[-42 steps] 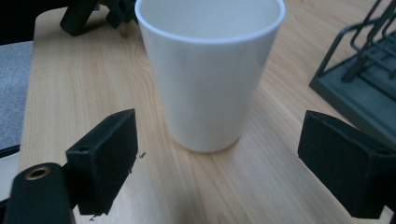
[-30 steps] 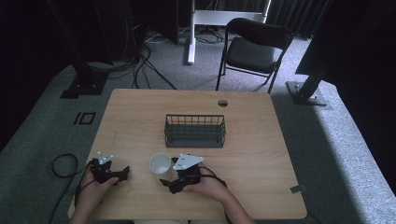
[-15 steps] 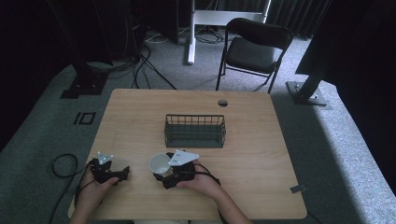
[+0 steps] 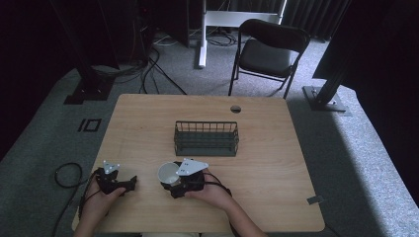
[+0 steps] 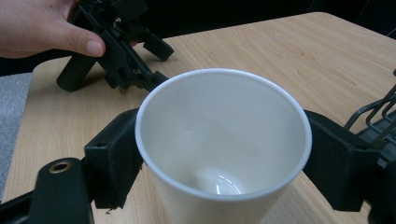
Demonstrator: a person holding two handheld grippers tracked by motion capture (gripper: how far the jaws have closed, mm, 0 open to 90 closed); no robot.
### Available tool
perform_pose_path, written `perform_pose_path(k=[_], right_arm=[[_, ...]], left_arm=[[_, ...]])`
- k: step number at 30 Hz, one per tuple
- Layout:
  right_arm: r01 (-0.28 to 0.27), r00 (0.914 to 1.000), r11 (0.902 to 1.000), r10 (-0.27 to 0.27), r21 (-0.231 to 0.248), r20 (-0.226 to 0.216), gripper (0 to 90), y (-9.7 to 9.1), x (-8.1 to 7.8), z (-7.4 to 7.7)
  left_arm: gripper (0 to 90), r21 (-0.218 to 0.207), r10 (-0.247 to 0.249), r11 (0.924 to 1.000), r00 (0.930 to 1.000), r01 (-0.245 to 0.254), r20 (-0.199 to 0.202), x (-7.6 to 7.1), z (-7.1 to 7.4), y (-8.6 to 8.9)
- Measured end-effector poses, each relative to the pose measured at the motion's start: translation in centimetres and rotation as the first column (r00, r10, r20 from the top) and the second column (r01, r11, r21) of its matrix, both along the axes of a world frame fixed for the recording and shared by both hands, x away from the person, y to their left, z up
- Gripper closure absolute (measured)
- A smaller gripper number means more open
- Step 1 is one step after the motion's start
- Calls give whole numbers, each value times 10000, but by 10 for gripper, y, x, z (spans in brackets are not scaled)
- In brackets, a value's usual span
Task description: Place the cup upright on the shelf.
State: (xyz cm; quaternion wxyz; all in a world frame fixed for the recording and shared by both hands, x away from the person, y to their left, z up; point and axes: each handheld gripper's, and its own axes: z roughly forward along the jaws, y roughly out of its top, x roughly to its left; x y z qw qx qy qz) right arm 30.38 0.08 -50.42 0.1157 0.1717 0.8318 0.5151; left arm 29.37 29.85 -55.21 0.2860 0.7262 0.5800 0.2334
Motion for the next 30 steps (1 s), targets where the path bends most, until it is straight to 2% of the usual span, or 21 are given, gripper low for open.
perform_pose_path(k=[3,9,20,26,30], right_arm=[[-137,9998,9998,138,-114,113,195,1,-1,3],[-276,9996,9996,276,-28,21,195,2,-1,11],[-166,9996,9988,176,470,-208,196,0,3,31],[-44,10000,9980,45,632,-18,196,-1,7,47],[3,9999,9958,-17,916,150,196,-2,9,60]], left_arm=[[10,-1,1,10000,10000,-1,1,0,0,0],[10,2,2,10000,10000,-2,2,0,0,0],[10,-8,10,10000,10000,-10,9,0,0,0],[10,-15,15,10000,10000,-15,5,0,0,0],[10,-6,6,10000,10000,-6,6,0,0,0]])
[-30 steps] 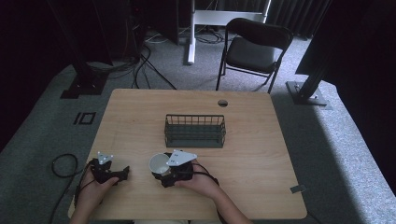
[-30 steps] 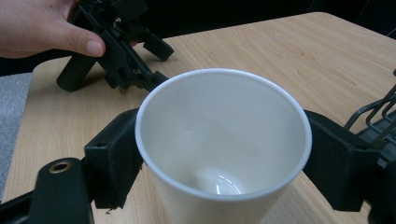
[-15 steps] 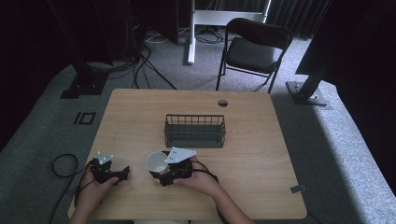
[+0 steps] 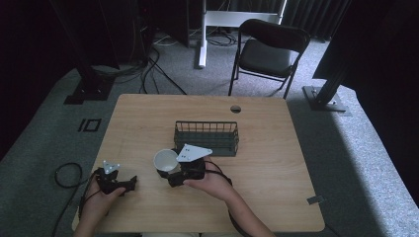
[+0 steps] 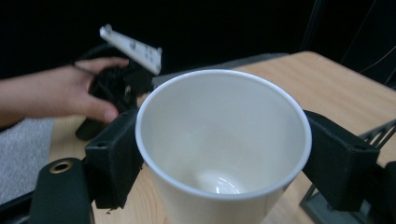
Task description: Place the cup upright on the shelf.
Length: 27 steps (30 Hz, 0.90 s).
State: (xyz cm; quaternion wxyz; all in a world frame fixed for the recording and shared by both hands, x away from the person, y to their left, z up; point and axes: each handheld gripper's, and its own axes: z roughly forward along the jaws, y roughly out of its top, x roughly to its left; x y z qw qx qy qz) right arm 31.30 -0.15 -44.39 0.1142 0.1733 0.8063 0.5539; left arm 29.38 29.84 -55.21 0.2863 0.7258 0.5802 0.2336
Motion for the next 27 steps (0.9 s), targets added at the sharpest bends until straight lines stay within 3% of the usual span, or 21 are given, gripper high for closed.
perform_pose_path(k=[14,23,27], right_arm=[[1237,9909,9883,-1278,893,413,197,-12,14,34],[2286,9684,9655,-2386,1243,725,196,-27,31,54],[2912,9505,9480,-3020,1287,737,196,-37,41,60]], left_arm=[[10,-5,-2,10000,10000,2,-8,0,0,0],[10,-5,-10,10000,10000,10,-22,0,0,0],[10,-5,-8,10000,10000,8,-21,0,0,0]])
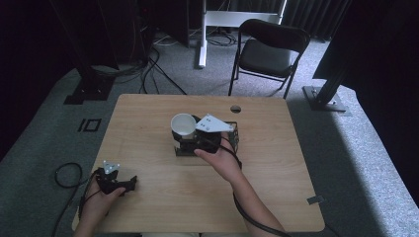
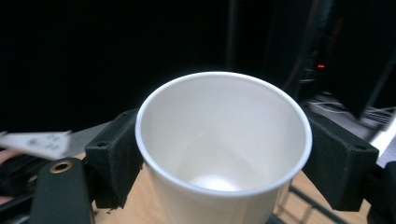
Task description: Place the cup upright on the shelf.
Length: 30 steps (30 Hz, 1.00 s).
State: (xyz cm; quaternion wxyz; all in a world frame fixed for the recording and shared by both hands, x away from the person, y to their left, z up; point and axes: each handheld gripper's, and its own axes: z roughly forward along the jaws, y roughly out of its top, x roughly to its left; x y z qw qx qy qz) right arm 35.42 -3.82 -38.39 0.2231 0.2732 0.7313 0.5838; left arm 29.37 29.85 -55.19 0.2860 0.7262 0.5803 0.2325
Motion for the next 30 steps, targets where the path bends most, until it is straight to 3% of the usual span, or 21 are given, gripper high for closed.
perform_pose_path(k=[7,13,18,20,23,30], right_arm=[[1328,9911,9908,-1326,-246,114,197,-22,17,0],[2286,9735,9720,-2284,-541,101,197,-41,29,-7],[2997,9538,9500,-3002,-874,72,197,-57,40,-18],[3065,9515,9473,-3077,-928,16,197,-60,42,-20],[3329,9411,9373,-3371,-1036,-255,197,-70,49,-30],[3521,9303,9276,-3615,-1249,-618,197,-79,54,-48]], left_arm=[[10,-2,1,10000,10000,-1,2,0,0,0],[10,0,7,10000,10000,-7,22,0,0,0],[10,-1,12,10000,10000,-12,24,0,0,0],[10,7,13,10000,10000,-13,25,0,0,0],[10,-6,10,10000,10000,-10,20,0,0,0],[10,-1,10,10000,10000,-10,17,0,0,0]])
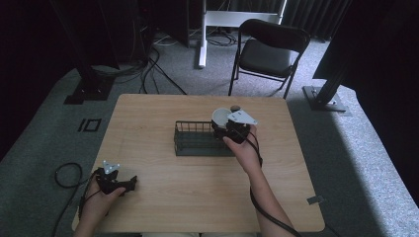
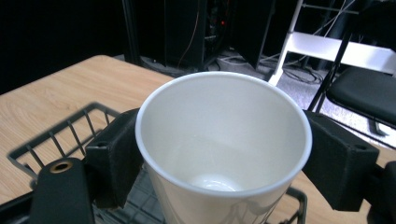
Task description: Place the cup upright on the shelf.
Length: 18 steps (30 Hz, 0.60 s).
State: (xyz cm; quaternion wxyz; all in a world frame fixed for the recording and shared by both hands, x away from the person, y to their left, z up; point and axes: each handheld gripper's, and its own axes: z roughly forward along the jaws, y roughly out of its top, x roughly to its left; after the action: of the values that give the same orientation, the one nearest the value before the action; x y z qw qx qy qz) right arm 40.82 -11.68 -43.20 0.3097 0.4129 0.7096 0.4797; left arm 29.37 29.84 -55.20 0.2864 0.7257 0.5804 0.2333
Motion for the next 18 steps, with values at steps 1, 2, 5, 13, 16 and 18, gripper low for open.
perform_pose_path(k=[1,2,5,13,16,18], right_arm=[[40,10000,10000,-40,-13,-26,197,-1,0,-2],[49,10000,10000,-49,-50,-65,197,-1,1,-4],[113,9998,9999,-115,-101,-191,196,-3,2,-11],[248,9990,9996,-251,-99,-376,196,-5,4,-25],[215,9989,9998,-217,-41,-409,196,-4,4,-28],[236,9987,9997,-239,-80,-445,196,-4,4,-30]], left_arm=[[10,0,0,10000,10000,0,-1,0,0,0],[10,-2,1,10000,10000,-1,0,0,0,0],[10,-3,2,10000,10000,-2,2,0,0,0],[10,-3,2,10000,10000,-2,0,0,0,0],[10,-2,0,10000,10000,0,0,0,0,0],[10,-1,0,10000,10000,0,-2,0,0,0]])
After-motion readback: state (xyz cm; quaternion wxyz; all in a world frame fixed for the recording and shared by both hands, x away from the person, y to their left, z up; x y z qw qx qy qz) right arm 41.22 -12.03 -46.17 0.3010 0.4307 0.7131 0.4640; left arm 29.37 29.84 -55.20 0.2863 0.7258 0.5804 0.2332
